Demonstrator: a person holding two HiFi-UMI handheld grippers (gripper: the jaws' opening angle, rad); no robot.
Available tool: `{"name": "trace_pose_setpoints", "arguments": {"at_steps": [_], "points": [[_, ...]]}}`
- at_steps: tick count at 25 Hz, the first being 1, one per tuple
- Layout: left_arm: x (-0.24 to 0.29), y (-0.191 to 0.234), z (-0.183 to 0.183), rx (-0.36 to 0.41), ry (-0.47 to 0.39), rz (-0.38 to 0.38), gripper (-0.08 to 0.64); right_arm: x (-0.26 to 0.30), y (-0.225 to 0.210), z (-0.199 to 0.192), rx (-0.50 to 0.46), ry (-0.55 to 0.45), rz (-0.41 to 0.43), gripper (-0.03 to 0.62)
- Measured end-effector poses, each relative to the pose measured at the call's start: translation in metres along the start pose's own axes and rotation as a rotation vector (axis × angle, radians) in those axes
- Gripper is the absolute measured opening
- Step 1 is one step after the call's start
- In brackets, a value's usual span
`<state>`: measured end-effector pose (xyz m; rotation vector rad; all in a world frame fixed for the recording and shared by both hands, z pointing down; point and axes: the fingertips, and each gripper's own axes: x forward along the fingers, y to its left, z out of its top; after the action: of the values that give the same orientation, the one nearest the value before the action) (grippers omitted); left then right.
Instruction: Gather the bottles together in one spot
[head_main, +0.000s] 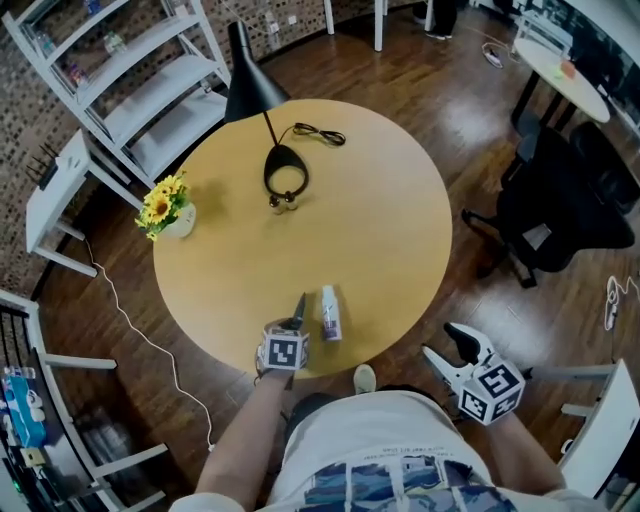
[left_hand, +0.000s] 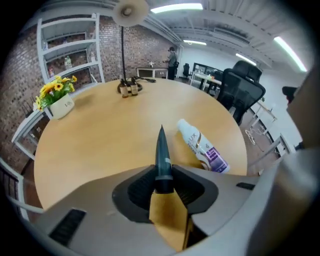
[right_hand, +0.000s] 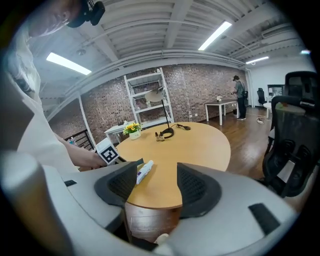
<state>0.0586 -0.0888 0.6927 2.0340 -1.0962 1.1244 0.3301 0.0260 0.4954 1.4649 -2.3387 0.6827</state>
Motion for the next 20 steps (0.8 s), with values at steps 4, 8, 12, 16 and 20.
{"name": "trace_pose_setpoints", "arguments": {"at_steps": [4, 8, 12, 16, 20], "points": [[-0.062, -0.013, 0.032, -0.064, -0.222, -0.114, 0.110, 0.028, 0.026, 0.018, 0.053, -0.051, 0.114, 0.275], [-0.123, -0.032, 0.056, -0.104, -0.381, -0.228, 0.109, 0.067, 0.079, 0.036, 0.086, -0.059, 0.269, 0.275], [-0.203, -0.054, 0.074, -0.105, -0.568, -0.383, 0.109, 0.089, 0.146, 0.062, 0.266, -0.063, 0.436, 0.275], [-0.269, -0.064, 0.068, -0.027, -0.711, -0.473, 0.109, 0.103, 0.198, 0.090, 0.476, -0.083, 0.553, 0.276], [-0.302, -0.060, 0.032, 0.064, -0.752, -0.519, 0.109, 0.107, 0.244, 0.101, 0.545, -0.092, 0.609, 0.295]]}}
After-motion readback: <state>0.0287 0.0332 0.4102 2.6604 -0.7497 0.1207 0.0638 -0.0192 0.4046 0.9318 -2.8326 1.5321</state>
